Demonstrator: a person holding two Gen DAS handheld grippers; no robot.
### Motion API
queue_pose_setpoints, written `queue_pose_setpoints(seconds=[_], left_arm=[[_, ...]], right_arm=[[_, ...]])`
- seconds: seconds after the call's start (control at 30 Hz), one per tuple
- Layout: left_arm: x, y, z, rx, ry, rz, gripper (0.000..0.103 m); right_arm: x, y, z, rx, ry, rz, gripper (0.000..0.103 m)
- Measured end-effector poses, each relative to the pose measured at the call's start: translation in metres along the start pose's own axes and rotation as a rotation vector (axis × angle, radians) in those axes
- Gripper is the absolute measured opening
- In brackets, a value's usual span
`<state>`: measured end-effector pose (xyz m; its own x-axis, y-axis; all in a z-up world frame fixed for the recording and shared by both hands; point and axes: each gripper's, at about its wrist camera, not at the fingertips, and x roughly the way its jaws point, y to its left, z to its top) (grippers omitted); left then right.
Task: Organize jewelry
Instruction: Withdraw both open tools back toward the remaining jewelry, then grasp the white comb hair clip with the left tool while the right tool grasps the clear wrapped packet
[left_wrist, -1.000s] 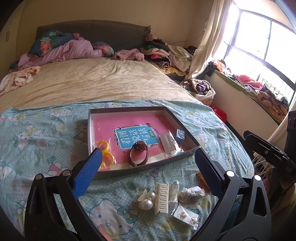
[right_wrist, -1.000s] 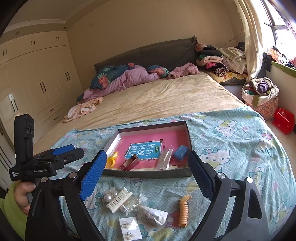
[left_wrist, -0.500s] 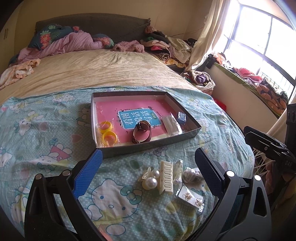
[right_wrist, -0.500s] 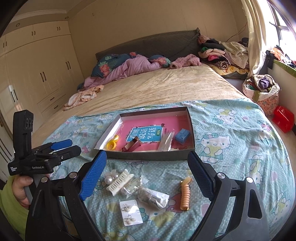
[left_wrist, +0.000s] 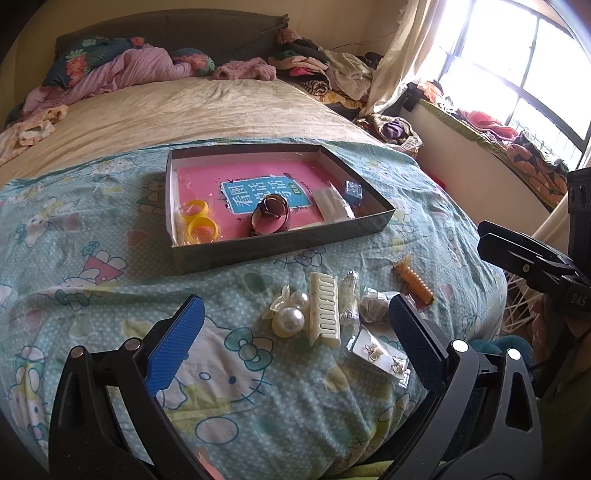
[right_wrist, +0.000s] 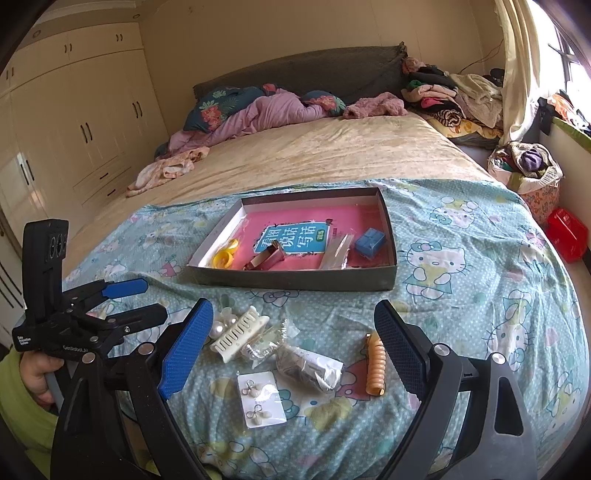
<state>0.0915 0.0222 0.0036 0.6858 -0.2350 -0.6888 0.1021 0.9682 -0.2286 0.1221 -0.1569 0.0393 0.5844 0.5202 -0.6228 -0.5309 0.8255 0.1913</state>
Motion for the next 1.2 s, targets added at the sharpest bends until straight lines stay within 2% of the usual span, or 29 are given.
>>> queue_pose_setpoints(seconds=[0.6, 0.7, 0.8, 0.87, 0.97, 1.2], left_arm=[[0.026, -0.013, -0.024, 0.026, 0.084, -0.044, 0.092], [0.033, -0.015, -0.028, 0.026, 0.106, -0.057, 0.082], [0.040, -0.014, -0.031, 0.018, 0.130, -0.073, 0.065], [0.046, -0.014, -0.033, 0.012, 0.144, -0.085, 0.043], [0.054, -0.015, -0.035, 0.010, 0.163, -0.093, 0.036], [0.069, -0.017, -0.036, 0.009, 0.170, -0.080, 0.034]], right_arm=[[0.026, -0.007, -0.021, -0.030, 0.114, -0.031, 0.088], [0.033, -0.008, -0.025, -0.044, 0.138, -0.029, 0.088], [0.040, -0.009, -0.029, -0.050, 0.162, -0.024, 0.088], [0.045, -0.010, -0.031, -0.053, 0.177, -0.026, 0.088], [0.049, -0.012, -0.034, -0.053, 0.192, -0.027, 0.088], [0.055, -0.014, -0.040, -0.052, 0.215, -0.031, 0.088]])
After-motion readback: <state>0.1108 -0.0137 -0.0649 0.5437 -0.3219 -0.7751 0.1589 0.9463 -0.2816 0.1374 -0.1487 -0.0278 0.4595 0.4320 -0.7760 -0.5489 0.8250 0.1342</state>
